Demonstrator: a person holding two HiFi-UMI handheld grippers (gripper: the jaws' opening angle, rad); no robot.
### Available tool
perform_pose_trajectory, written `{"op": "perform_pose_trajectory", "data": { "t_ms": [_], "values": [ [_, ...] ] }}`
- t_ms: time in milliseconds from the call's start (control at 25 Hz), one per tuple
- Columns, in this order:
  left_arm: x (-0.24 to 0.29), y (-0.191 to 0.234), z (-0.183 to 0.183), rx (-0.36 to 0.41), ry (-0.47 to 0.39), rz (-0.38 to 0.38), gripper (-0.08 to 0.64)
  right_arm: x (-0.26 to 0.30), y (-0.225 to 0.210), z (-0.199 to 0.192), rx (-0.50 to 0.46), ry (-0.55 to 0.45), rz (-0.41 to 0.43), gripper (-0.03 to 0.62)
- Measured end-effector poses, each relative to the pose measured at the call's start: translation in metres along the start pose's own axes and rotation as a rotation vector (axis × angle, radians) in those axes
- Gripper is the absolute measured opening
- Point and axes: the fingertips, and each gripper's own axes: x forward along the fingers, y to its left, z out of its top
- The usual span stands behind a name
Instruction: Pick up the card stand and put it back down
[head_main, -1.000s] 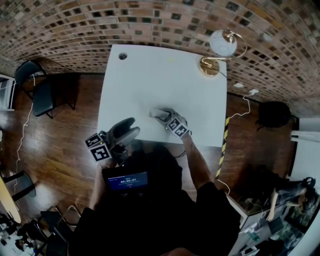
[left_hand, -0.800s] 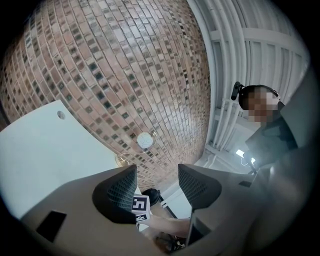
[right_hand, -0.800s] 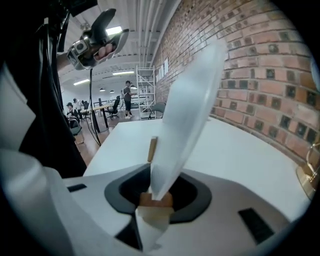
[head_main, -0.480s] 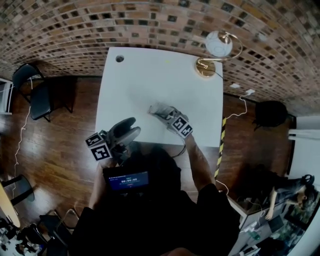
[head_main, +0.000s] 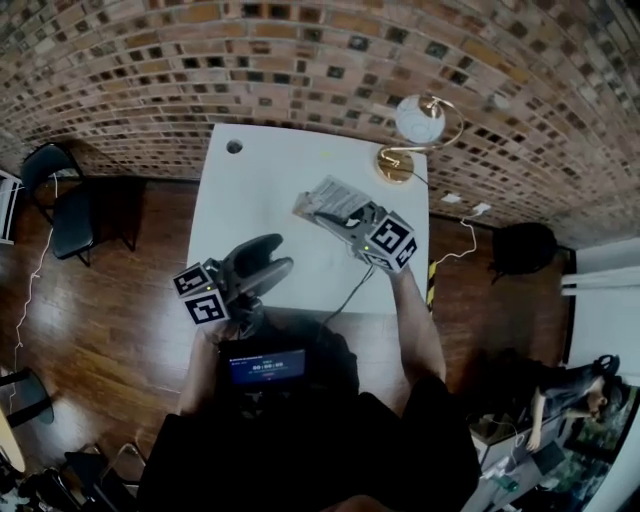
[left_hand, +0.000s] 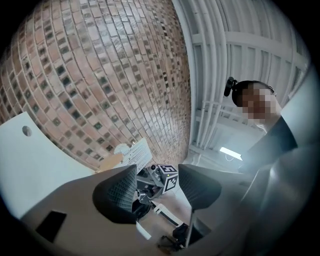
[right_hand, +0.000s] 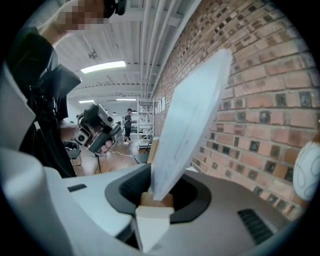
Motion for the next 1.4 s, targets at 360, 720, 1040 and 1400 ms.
{"op": "perform_pose_trajectory", "data": {
  "t_ms": [360,720,1040,1400],
  "values": [
    [0.011,-0.021,0.021,0.028,-0.055,-0.051,0.255,-0.024,-0.002,0.078,-0.100,-0.013,0.019,0.123],
    [0.016,-0.020,0.026,0.071,-0.072,-0.022,0.255,-0.025,0.002,0.077,-0.100,0.017,0.040,0.123],
    [0.031,-0.014,0.012,0.064,-0.041,-0.007,0.255,-0.040,-0.004,0.061,-0.085,0.010,0.046,0.123],
    [0.056,-0.007,-0.010,0.040,-0.003,0.039,0.255,-0.057,-0.020,0.029,-0.060,0.008,0.060,0.123]
  ]
}}
